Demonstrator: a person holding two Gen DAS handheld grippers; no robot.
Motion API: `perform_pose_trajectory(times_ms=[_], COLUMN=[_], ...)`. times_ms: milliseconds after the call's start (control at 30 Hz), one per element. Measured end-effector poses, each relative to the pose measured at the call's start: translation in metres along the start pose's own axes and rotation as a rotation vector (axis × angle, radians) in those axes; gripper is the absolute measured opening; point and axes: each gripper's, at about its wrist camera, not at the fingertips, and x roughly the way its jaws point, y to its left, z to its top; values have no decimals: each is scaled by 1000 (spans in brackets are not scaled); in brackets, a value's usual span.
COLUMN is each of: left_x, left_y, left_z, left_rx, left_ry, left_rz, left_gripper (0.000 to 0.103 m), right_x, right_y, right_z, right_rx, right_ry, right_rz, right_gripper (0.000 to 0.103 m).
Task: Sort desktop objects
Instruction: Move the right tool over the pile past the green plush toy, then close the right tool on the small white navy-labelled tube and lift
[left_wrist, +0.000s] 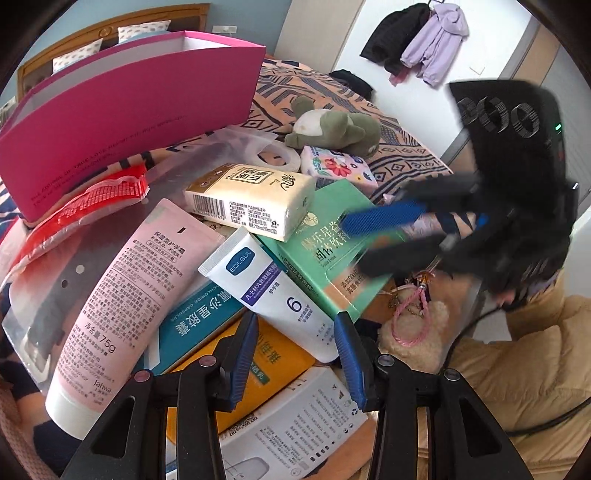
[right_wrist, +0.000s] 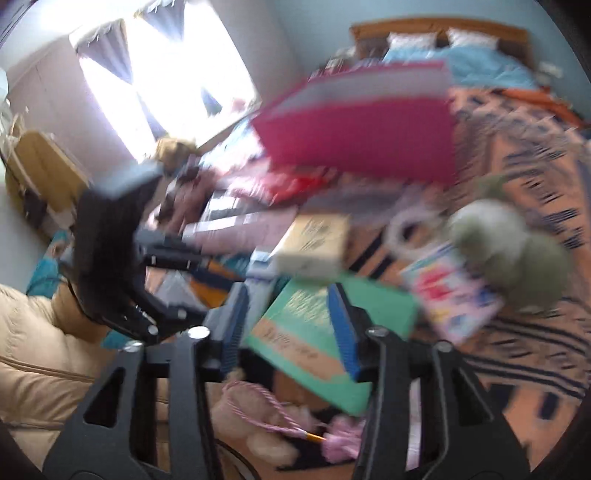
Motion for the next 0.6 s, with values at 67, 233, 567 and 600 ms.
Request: perform_pose_trajectory(times_ms=[67, 233, 567, 600], left_x=[1, 2, -3, -5], left_y=[1, 4, 8, 8], left_z=[0, 2, 4, 4], left_rx=[-8, -19, -43, -41], left_ry=[-6, -21, -77, -90], left_rz=[-10, -30, -40, -25], left_gripper=[43, 43, 43, 42], right_x=[19, 34, 54, 54], right_y=[1, 4, 17, 15], right_z=[-2, 8, 22, 22], right_rx=[13, 14, -17, -12], right_ry=[41, 43, 80, 79], right_rz=[20, 30, -8, -5], right_gripper=[41, 40, 41, 41])
